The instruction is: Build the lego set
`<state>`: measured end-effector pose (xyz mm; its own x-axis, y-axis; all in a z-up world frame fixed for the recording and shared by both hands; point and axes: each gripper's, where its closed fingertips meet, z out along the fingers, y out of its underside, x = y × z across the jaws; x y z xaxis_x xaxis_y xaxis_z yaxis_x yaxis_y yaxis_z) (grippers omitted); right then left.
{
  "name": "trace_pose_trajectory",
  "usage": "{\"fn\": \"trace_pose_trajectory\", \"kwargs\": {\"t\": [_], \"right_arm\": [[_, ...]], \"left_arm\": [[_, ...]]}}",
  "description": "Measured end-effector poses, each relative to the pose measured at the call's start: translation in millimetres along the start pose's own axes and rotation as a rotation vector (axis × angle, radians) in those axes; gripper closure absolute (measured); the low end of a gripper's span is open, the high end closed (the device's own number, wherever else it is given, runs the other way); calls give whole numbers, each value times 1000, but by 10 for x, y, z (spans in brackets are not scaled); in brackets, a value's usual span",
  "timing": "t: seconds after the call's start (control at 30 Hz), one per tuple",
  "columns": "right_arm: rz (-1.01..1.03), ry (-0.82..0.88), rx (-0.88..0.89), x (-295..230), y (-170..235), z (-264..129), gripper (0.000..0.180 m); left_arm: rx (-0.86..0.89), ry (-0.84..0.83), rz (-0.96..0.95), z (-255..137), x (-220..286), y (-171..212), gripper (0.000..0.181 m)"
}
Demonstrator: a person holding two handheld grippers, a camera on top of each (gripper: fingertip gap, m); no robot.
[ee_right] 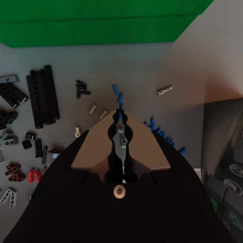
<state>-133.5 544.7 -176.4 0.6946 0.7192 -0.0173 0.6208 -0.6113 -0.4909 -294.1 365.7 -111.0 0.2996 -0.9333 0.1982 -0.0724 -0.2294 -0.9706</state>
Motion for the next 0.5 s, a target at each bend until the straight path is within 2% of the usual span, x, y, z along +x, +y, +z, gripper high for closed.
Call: {"fn": "trace_pose_trajectory", "kwargs": {"t": [0.1, 0.23, 0.5], "right_arm": [[-20, -2, -61, 93, 24, 120, 176], [-50, -1, -40, 135, -119, 236, 177], [-92, -129, -70, -3, -283, 335, 176]], "left_arm": [[4, 4, -10, -4, -5, -6, 166], [5, 18, -32, -6, -10, -12, 166], [12, 14, -31, -11, -14, -19, 166]]}}
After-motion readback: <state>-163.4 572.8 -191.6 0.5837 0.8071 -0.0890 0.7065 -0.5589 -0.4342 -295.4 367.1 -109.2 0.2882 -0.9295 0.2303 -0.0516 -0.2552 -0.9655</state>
